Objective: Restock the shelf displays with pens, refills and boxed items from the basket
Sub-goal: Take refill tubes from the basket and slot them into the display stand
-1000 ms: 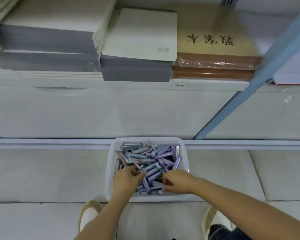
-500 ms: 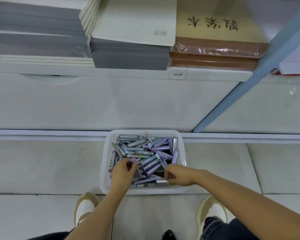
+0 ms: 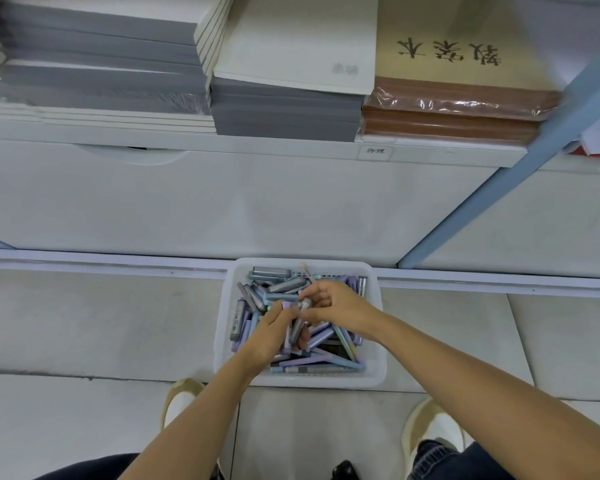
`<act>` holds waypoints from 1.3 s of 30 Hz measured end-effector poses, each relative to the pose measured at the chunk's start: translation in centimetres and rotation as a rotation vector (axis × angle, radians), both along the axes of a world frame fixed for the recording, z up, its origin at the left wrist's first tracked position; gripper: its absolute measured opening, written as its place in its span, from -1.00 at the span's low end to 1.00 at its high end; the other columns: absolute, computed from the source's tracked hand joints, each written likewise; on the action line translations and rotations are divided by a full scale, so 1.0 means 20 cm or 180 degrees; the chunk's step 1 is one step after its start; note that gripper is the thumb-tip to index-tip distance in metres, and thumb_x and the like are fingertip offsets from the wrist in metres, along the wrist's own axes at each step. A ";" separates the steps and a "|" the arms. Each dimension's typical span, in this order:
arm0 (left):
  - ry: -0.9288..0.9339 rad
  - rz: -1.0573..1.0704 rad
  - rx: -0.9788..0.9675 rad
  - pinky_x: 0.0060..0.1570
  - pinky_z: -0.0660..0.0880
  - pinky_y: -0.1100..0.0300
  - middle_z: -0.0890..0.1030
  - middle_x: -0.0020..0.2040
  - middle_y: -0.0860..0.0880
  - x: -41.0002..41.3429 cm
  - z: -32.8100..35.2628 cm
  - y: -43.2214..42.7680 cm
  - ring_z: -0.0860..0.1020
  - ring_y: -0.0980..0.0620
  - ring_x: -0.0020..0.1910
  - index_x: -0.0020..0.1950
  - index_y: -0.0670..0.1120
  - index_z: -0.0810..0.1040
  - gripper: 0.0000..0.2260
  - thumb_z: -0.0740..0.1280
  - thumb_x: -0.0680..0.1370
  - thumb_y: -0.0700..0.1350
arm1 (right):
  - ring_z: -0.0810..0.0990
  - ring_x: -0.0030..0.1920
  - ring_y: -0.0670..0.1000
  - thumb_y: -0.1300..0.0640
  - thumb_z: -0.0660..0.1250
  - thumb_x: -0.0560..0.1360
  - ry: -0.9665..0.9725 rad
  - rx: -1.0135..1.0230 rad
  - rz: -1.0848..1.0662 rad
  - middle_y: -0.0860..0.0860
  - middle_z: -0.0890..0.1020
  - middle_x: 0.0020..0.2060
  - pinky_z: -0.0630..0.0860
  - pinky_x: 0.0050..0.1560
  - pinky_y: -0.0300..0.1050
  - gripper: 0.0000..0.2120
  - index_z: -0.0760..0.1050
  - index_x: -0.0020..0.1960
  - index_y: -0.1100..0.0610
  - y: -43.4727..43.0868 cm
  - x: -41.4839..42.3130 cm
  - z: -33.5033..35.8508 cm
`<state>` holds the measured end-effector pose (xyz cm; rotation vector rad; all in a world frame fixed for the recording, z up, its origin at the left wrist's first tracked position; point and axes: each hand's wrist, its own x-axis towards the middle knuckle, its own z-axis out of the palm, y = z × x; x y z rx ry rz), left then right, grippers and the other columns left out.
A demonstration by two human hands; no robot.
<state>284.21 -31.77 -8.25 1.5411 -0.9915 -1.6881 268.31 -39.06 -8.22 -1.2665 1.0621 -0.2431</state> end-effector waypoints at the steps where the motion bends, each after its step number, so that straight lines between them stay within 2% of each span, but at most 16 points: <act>1: 0.0062 -0.0042 -0.0113 -0.18 0.51 0.23 0.54 -0.32 -0.01 0.01 0.00 0.00 0.52 0.07 -0.31 -0.15 -0.13 0.44 -0.73 0.13 0.68 -0.05 | 0.66 -0.09 -0.05 0.29 0.41 0.50 -0.0120 0.0105 -0.0050 0.04 0.66 -0.10 0.59 -0.02 -0.23 -0.76 0.54 0.15 0.17 -0.01 0.00 0.00; 4: 0.0164 0.0043 -0.0362 -0.30 0.48 0.13 0.42 -0.39 -0.09 0.04 -0.02 0.00 0.43 -0.04 -0.39 -0.23 -0.13 0.36 -0.73 0.21 0.62 -0.04 | 0.68 0.00 -0.04 0.32 0.30 0.56 -0.0297 0.0258 -0.0026 0.02 0.69 -0.02 0.57 -0.02 -0.27 -0.76 0.57 0.18 0.13 -0.03 -0.01 -0.02; 8: -0.0136 0.0123 -0.0229 -0.33 0.47 0.20 0.51 -0.42 -0.07 0.11 -0.10 0.02 0.48 0.00 -0.41 -0.11 -0.21 0.43 -0.81 0.31 0.60 -0.12 | 0.58 0.13 -0.10 0.39 0.27 0.51 0.0688 -0.0604 0.0596 0.04 0.58 0.20 0.48 0.02 -0.41 -0.61 0.49 0.28 0.11 -0.04 -0.03 -0.11; 9: -0.0149 0.0227 -0.0154 -0.34 0.48 0.21 0.53 -0.42 -0.08 0.12 -0.12 0.03 0.50 0.01 -0.42 -0.09 -0.23 0.45 -0.82 0.33 0.59 -0.13 | 0.53 0.19 -0.05 0.37 0.30 0.48 0.1037 -0.0922 0.0917 0.04 0.53 0.25 0.45 0.10 -0.37 -0.57 0.46 0.32 0.10 -0.03 -0.04 -0.14; 11: -0.0188 0.0497 0.0024 -0.34 0.50 0.20 0.56 -0.41 -0.14 0.14 -0.16 0.02 0.55 0.01 -0.43 -0.13 -0.32 0.52 -0.76 0.35 0.58 -0.13 | 0.44 0.28 0.03 0.29 0.38 0.43 0.1692 -0.1531 0.1645 0.03 0.43 0.32 0.39 0.26 -0.11 -0.47 0.40 0.37 0.08 -0.01 -0.03 -0.22; 13: -0.0150 0.0690 0.0151 -0.31 0.55 0.22 0.59 -0.39 -0.18 0.15 -0.18 0.02 0.58 -0.02 -0.42 -0.12 -0.40 0.55 -0.71 0.32 0.60 -0.15 | 0.38 0.29 0.08 0.23 0.41 0.40 0.2097 -0.2004 0.2041 0.03 0.36 0.32 0.30 0.26 0.00 -0.43 0.35 0.38 0.06 0.02 -0.02 -0.28; 17: -0.0170 0.0782 0.0274 -0.37 0.52 0.32 0.60 -0.44 -0.05 0.15 -0.20 0.02 0.56 0.09 -0.46 -0.21 -0.25 0.56 -0.74 0.25 0.63 -0.17 | 0.40 0.23 0.15 0.11 0.35 0.46 0.2368 -0.2495 0.2216 0.10 0.42 0.24 0.29 0.14 0.01 -0.61 0.38 0.25 0.12 0.03 -0.02 -0.35; 20: -0.0350 0.0859 0.0374 -0.42 0.48 0.34 0.57 -0.46 0.01 0.15 -0.23 0.02 0.51 0.14 -0.49 -0.25 -0.20 0.53 -0.73 0.26 0.63 -0.15 | 0.48 0.11 0.14 0.02 0.30 0.52 0.2255 -0.2566 0.2068 0.09 0.53 0.11 0.30 0.09 0.00 -0.77 0.46 0.09 0.14 0.02 -0.03 -0.36; 23: -0.0406 0.0960 0.0480 -0.43 0.48 0.30 0.56 -0.44 -0.04 0.15 -0.26 0.01 0.50 0.09 -0.48 -0.23 -0.20 0.51 -0.74 0.27 0.62 -0.14 | 0.51 -0.03 0.08 -0.02 0.27 0.54 0.1966 -0.2380 0.1701 -0.02 0.57 -0.12 0.22 0.05 -0.04 -0.86 0.43 -0.07 0.05 -0.01 -0.03 -0.35; 27: -0.0315 0.1075 0.0484 -0.36 0.53 0.29 0.57 -0.42 -0.07 0.13 -0.25 0.00 0.54 0.03 -0.41 -0.21 -0.22 0.51 -0.75 0.28 0.62 -0.14 | 0.40 -0.11 -0.15 -0.06 0.24 0.58 0.1458 -0.1916 0.1261 -0.23 0.45 -0.27 0.18 0.03 -0.12 -0.73 0.52 -0.07 0.13 -0.06 -0.01 -0.32; 29: -0.0341 0.1058 0.0423 -0.30 0.56 0.29 0.59 -0.43 -0.05 0.12 -0.23 -0.01 0.57 0.02 -0.37 -0.23 -0.21 0.52 -0.73 0.27 0.62 -0.12 | 0.46 -0.23 -0.20 -0.07 0.23 0.59 0.0986 -0.1391 0.0816 -0.15 0.50 -0.32 0.34 -0.06 -0.17 -0.65 0.50 -0.19 0.19 -0.07 0.00 -0.27; 31: -0.0309 0.1129 0.0422 -0.30 0.54 0.22 0.57 -0.42 -0.07 0.11 -0.21 -0.03 0.53 0.01 -0.39 -0.26 -0.19 0.52 -0.69 0.26 0.63 -0.07 | 0.51 -0.32 -0.15 -0.08 0.21 0.61 0.0457 -0.0845 0.0468 -0.07 0.52 -0.41 0.42 -0.13 -0.23 -0.63 0.46 -0.32 0.03 -0.08 0.02 -0.20; 33: -0.0067 0.1289 0.0437 -0.41 0.41 0.19 0.44 -0.45 -0.09 0.08 -0.17 -0.05 0.39 0.01 -0.47 -0.33 -0.15 0.45 -0.64 0.26 0.63 -0.03 | 0.62 -0.22 -0.17 -0.09 0.19 0.62 0.0075 -0.0378 0.0307 -0.13 0.65 -0.31 0.45 -0.04 -0.28 -0.68 0.57 -0.23 -0.05 -0.09 0.03 -0.13; 34: 0.0072 0.1366 0.0413 -0.47 0.33 0.22 0.36 -0.47 -0.07 0.06 -0.15 -0.06 0.31 0.03 -0.50 -0.36 -0.12 0.41 -0.63 0.28 0.62 -0.02 | 0.66 -0.15 -0.11 -0.10 0.20 0.62 -0.0093 -0.0112 0.0250 -0.08 0.69 -0.25 0.49 -0.03 -0.23 -0.70 0.60 -0.15 0.00 -0.09 0.03 -0.11; 36: 0.0311 0.1489 0.0335 -0.55 0.23 0.27 0.28 -0.50 -0.01 0.03 -0.10 -0.09 0.21 0.08 -0.53 -0.43 -0.03 0.40 -0.61 0.32 0.59 -0.02 | 0.65 -0.24 -0.02 -0.15 0.22 0.59 -0.0285 0.0289 0.0277 0.02 0.66 -0.29 0.52 -0.24 -0.20 -0.63 0.56 -0.14 0.12 -0.10 0.03 -0.05; 39: 0.0492 0.1439 0.0223 -0.59 0.18 0.28 0.30 -0.55 0.01 0.01 -0.03 -0.12 0.20 0.10 -0.59 -0.35 -0.11 0.48 -0.69 0.39 0.54 -0.01 | 0.44 -0.43 -0.09 -0.15 0.26 0.56 -0.0365 0.0580 0.0438 -0.01 0.51 -0.43 0.32 -0.50 -0.29 -0.63 0.47 -0.21 0.13 -0.09 0.03 0.02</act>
